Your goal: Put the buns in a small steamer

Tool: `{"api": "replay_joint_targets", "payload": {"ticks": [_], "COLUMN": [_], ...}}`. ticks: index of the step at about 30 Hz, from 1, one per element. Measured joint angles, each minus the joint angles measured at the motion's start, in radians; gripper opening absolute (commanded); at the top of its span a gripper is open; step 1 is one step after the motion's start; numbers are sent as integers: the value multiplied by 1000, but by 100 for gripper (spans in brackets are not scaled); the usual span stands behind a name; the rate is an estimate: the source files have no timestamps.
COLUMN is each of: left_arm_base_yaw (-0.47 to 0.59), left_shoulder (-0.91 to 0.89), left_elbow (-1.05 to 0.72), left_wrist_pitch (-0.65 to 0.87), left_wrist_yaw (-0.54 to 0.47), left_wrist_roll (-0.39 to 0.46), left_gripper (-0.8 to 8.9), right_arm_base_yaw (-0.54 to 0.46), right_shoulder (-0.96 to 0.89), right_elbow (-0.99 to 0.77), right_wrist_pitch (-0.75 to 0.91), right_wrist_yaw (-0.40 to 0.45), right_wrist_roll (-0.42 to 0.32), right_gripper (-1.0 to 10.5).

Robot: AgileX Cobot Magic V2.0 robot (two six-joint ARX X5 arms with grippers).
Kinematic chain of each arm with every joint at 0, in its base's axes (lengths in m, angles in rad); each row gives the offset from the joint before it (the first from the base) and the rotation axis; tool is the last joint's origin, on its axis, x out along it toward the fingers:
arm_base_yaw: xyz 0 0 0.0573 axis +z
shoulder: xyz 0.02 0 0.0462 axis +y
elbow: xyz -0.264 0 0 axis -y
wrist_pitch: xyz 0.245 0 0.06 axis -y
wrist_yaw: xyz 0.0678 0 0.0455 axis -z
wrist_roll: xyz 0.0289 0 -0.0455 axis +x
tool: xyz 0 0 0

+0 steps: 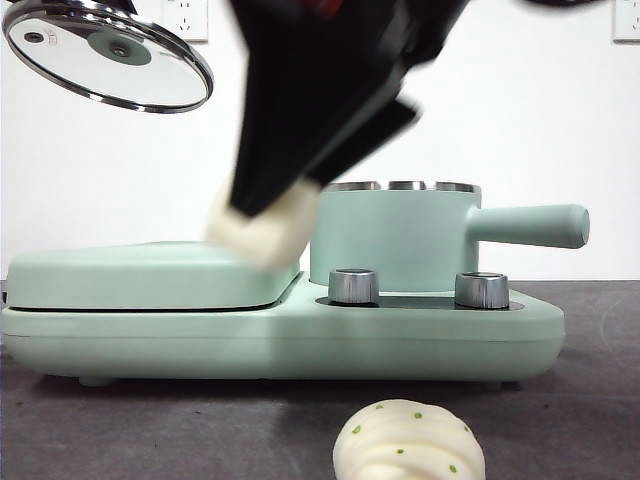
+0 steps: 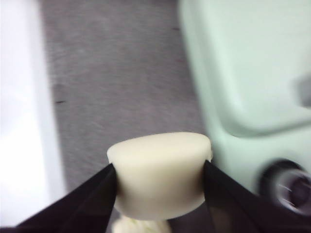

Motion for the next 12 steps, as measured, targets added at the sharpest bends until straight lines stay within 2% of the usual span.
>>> {"api": "replay_joint_targets", "payload": {"ticks": [6, 12], "left_arm_base_yaw": [0, 0], "left_shoulder": [0, 0], "left_elbow": [0, 0], "left_wrist_pitch": [0, 0], "left_wrist_yaw": [0, 0], "left_wrist_roll": [0, 0], "left_gripper": [10, 10], "right_arm_base_yaw": [-85, -241], "right_shoulder": [-82, -62], "right_elbow": [152, 356], "right_wrist_pitch": [-156, -316], "right_wrist_yaw": [118, 122], "right_wrist_roll": [48, 90], "right_gripper": [257, 257]}}
